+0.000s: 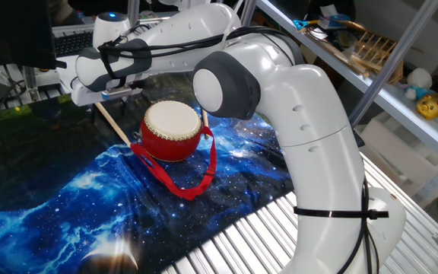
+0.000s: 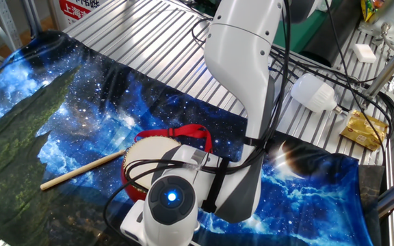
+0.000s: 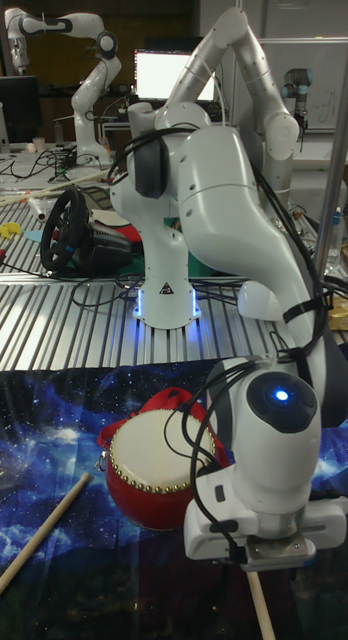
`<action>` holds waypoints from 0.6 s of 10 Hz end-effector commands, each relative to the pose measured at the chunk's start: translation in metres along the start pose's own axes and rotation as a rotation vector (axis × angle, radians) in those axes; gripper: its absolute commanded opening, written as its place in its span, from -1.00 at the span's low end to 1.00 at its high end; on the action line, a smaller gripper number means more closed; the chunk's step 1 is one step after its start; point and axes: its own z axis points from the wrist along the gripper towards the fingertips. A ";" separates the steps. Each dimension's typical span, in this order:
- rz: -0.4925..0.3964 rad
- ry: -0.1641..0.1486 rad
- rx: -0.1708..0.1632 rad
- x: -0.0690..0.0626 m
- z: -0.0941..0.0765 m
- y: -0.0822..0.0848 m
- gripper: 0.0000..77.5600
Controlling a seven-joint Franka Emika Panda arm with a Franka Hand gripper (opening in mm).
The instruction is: Play the drum
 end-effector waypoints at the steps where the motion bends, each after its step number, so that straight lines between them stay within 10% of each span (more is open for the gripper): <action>1: -0.006 -0.002 -0.002 -0.001 0.000 0.000 1.00; 6: -0.020 -0.003 -0.005 -0.001 0.002 0.000 1.00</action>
